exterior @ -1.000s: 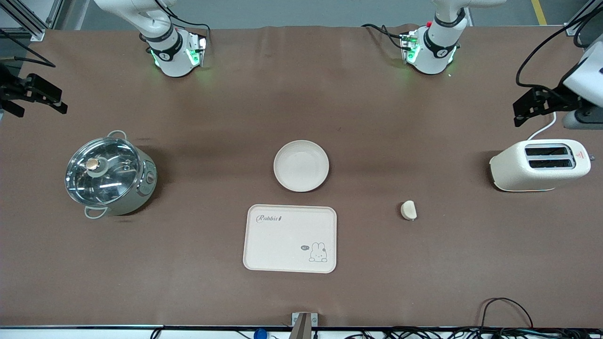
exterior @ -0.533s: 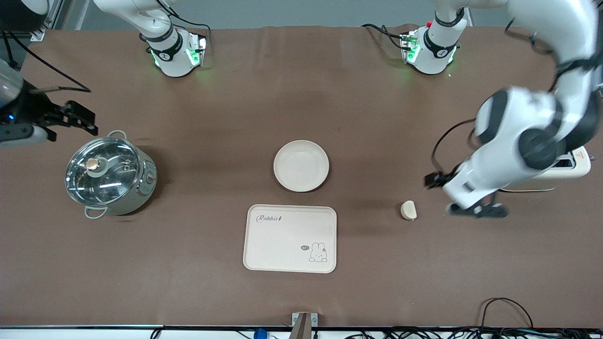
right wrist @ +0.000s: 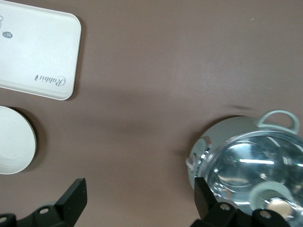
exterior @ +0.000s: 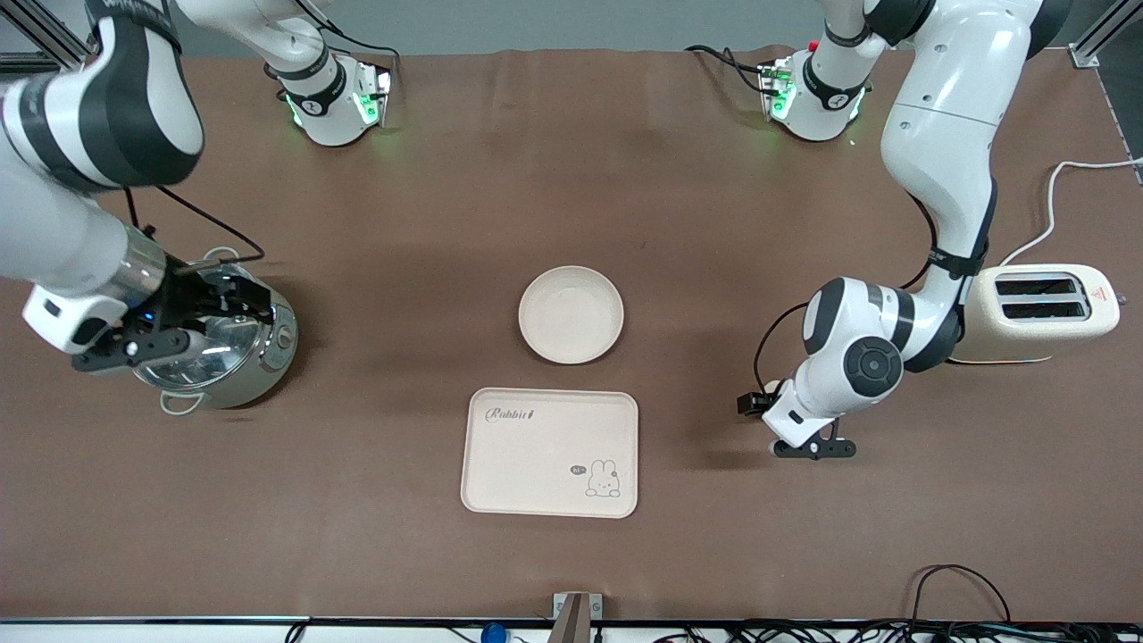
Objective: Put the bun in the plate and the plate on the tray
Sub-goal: 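Grasp the white bun with the left gripper and lift it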
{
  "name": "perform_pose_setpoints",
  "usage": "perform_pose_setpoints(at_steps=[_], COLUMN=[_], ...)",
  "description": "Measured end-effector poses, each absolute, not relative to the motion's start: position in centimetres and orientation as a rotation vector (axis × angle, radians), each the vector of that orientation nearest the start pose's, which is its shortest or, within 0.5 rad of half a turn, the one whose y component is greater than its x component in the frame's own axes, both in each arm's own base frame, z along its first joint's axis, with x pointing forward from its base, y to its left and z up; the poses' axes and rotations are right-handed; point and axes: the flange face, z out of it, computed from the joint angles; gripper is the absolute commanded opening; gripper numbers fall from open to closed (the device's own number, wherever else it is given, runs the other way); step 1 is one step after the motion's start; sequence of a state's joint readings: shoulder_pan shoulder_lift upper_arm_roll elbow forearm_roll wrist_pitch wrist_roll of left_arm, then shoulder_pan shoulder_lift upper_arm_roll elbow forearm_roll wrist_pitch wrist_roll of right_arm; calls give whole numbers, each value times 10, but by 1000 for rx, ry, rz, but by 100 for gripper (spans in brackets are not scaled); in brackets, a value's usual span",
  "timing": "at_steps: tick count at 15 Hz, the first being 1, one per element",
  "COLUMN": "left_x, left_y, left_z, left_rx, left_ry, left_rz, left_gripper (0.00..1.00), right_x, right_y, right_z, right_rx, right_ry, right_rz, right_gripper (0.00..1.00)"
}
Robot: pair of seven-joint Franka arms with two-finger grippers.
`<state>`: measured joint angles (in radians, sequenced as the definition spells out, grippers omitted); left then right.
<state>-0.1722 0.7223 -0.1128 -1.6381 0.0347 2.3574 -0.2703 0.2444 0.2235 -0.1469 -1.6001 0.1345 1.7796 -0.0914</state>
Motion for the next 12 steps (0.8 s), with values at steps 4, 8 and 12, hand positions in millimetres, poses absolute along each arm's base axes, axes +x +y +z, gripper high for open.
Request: perform_pose_setpoints(at_steps=[4,8,12], left_x=[654,653,630], left_y=[-182,-202,-301], left_z=[182,200,256], left_rx=[-3197,-3216,-3238], left_ry=[23,65,-59], left_rz=[-7,-43,-4], left_gripper=[6,0,0], right_x=[634,639,637], right_y=[91,131,157], right_z=[453,413,396], right_rx=[-3025,-3027,-3026], right_ry=[-247,-328,-385], right_rz=[122,166,192], right_gripper=[100,100,100])
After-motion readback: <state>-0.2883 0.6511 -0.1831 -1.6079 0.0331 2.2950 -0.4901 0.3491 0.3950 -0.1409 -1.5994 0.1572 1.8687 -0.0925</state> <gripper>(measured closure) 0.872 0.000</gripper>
